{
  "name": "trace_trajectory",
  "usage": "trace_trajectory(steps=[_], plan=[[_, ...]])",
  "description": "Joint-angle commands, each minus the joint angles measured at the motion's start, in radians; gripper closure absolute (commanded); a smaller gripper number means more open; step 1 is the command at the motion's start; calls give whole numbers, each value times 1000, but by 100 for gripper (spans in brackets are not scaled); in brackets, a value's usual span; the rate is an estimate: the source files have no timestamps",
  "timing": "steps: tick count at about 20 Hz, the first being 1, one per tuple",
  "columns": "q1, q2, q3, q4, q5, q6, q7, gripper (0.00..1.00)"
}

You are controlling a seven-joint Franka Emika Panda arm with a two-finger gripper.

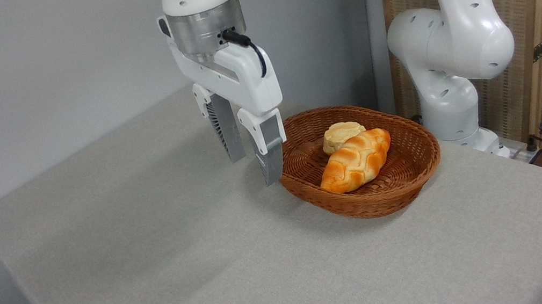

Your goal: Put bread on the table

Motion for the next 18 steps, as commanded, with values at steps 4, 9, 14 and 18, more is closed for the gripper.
trace_trajectory(steps=[4, 9, 14, 18], plan=[[-7, 15, 3, 23, -17, -29, -9, 0], [-7, 15, 2, 23, -17, -35, -9, 0], [-7, 15, 2, 23, -17, -55, -7, 0], [-7, 15, 2, 23, -17, -73, -7, 0]])
